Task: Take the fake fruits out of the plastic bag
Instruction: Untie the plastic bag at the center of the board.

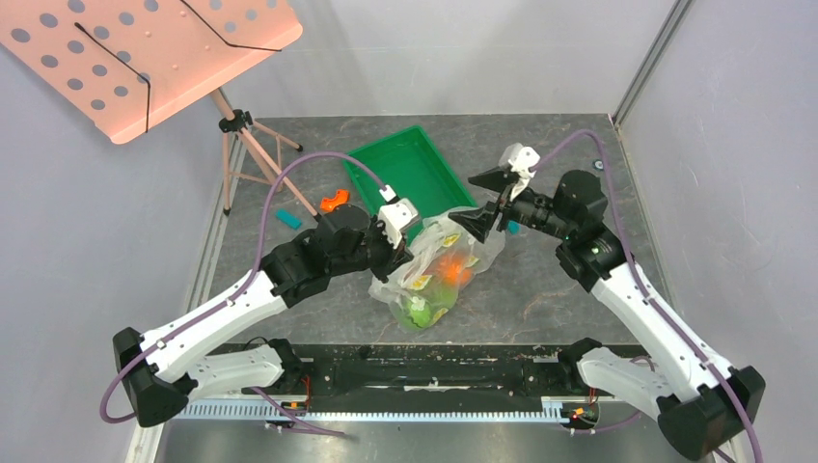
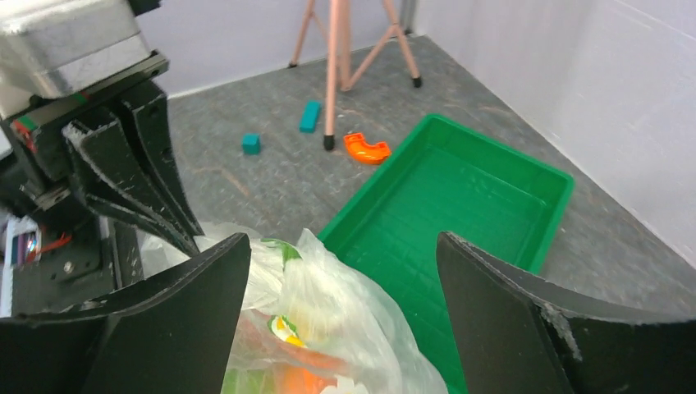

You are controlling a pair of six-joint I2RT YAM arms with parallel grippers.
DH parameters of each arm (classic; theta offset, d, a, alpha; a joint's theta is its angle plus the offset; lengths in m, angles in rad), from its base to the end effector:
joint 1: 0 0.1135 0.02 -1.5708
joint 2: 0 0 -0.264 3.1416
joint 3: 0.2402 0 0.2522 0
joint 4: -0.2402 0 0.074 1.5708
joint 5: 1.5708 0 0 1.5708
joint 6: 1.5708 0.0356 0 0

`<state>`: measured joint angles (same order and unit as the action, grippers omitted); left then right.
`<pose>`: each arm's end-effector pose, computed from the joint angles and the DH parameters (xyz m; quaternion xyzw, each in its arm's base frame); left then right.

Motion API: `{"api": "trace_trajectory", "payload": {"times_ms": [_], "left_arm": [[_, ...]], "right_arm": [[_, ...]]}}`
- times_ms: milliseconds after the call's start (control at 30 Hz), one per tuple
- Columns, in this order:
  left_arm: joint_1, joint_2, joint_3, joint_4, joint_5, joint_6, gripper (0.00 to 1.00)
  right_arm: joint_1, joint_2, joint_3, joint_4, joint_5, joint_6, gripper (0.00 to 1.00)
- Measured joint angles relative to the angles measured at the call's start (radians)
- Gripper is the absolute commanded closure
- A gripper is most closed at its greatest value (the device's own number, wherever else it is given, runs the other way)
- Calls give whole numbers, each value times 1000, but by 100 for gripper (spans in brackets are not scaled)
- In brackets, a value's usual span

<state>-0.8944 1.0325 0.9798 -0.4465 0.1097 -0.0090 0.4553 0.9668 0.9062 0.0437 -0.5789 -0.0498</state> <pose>0.1400 -0.1806 0.3348 0.3931 0.7638 -0.2649 0.4381 0.1908 0.1151 0.3741 -0.3645 0.6117 0.3347 0.6172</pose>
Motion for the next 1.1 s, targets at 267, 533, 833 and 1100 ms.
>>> {"api": "trace_trajectory", "payload": {"times_ms": [267,533,833,1100], "left_arm": [[0,3,3,1,56,10,98],[0,6,3,1,69,10,98],[0,6,10,-1,76,10,98],[0,4,24,3,50,10,98]], "right_arm": [[1,163,96,-175,-224,-207,8],[45,299,177,-295,-266,-314,43],[71,281,177,-345,-203,-360,100],[71,177,135,-249,-13,-260,100]]}}
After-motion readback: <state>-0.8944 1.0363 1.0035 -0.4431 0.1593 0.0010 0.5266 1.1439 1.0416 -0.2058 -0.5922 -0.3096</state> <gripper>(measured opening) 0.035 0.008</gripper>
